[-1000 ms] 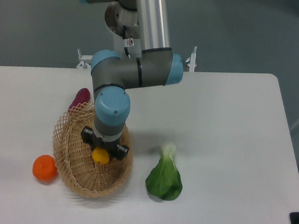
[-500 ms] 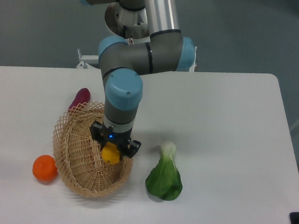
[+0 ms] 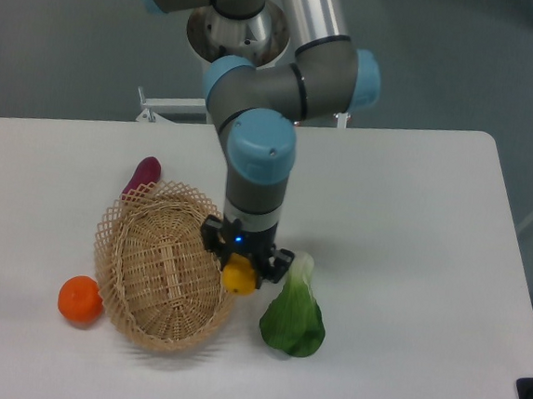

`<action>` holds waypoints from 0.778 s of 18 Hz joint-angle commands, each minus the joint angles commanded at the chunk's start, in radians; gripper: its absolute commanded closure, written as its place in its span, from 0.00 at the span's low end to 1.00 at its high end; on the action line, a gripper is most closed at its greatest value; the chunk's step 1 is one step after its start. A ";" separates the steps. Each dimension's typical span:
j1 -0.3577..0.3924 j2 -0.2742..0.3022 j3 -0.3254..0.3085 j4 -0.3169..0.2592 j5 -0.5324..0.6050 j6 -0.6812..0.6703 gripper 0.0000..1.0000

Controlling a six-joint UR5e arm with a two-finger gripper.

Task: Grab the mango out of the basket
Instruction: 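Lift the mango out of the basket past its rim, then carry the held mango up and away from the basket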

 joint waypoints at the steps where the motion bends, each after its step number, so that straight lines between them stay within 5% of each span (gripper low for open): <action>1: 0.017 0.002 -0.002 0.000 0.000 0.023 0.78; 14: 0.135 0.015 -0.002 0.002 0.094 0.330 0.76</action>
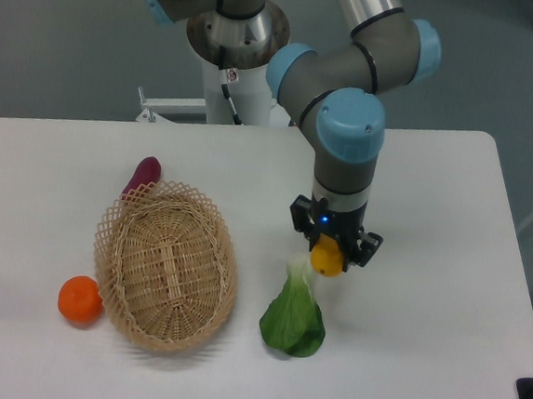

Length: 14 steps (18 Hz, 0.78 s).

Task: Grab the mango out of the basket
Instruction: 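Carry the held mango up and away from the basket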

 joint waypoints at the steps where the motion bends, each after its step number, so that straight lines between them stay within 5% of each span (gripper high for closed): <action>1: 0.002 -0.005 0.002 0.005 0.000 0.003 0.75; 14: 0.103 -0.015 0.015 0.002 0.000 0.198 0.73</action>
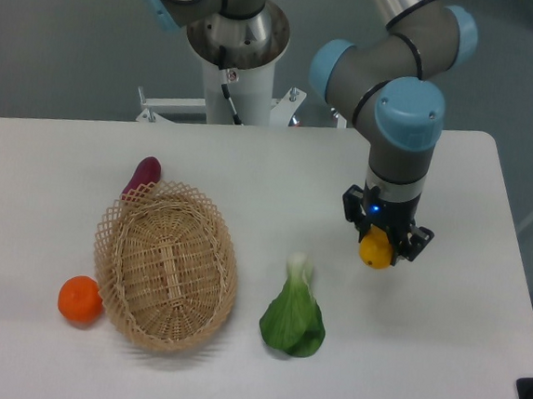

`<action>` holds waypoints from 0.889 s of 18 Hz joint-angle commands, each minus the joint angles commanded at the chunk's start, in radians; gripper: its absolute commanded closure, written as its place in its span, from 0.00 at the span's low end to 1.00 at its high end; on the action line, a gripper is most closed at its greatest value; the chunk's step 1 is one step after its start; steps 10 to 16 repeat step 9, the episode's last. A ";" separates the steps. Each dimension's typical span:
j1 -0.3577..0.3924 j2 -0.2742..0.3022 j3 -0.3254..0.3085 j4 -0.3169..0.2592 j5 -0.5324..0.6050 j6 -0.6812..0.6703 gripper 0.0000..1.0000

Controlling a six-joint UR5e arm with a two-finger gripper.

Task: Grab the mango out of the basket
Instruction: 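Carry the held mango up and away from the basket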

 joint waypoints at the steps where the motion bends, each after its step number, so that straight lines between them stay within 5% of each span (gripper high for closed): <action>1: 0.006 -0.002 0.000 0.000 0.000 0.008 0.73; 16: 0.046 0.002 -0.011 -0.005 0.000 0.089 0.73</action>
